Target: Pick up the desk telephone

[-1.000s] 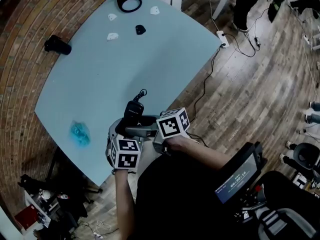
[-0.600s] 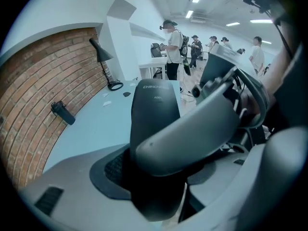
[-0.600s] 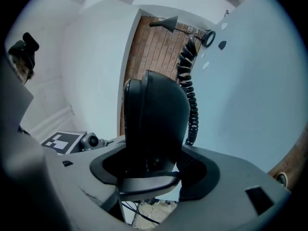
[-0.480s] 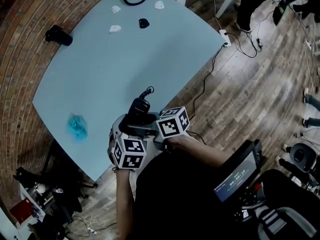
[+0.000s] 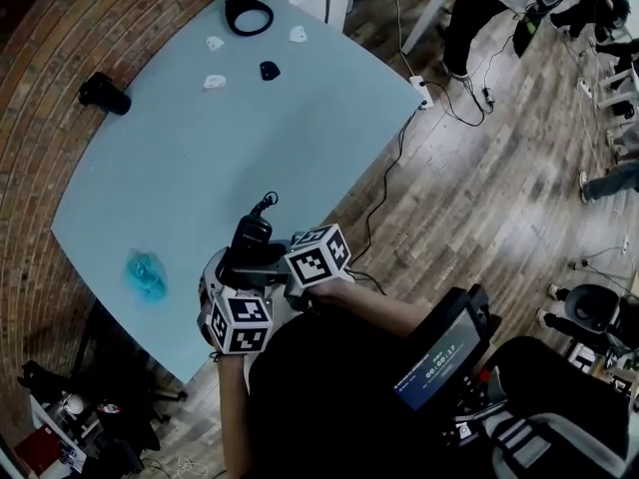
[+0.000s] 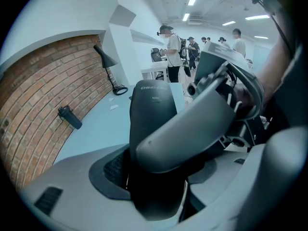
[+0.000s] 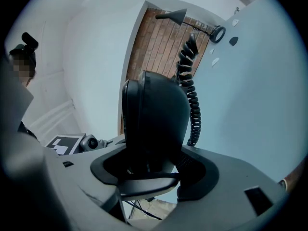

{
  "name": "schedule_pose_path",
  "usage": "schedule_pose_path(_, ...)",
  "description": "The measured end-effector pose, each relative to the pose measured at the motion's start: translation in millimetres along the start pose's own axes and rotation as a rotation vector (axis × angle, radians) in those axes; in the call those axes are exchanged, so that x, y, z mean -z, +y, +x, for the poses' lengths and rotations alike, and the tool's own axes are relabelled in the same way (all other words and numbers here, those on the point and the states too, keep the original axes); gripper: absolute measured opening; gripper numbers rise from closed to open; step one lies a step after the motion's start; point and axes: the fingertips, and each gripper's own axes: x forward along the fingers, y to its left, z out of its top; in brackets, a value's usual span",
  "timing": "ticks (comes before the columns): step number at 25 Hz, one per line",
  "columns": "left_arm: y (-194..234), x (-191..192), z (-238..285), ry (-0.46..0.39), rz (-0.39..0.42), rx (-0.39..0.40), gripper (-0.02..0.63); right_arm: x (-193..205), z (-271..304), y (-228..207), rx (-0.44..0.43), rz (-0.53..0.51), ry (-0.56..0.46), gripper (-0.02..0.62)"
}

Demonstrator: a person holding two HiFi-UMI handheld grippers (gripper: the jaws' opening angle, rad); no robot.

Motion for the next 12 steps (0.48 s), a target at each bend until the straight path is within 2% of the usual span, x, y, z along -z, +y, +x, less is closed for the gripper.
schedule_pose_path(9, 47, 14, -21, -0.092, 0.029, -0.016, 0.307, -6, 49, 19, -0.002, -0.038, -0.007, 0.281)
schedule_pose_path(12, 58, 23, -26, -0.114, 0.057, -0.016, 0.314, -9, 61, 18, 0.021, -0.034, -0.007, 0.281)
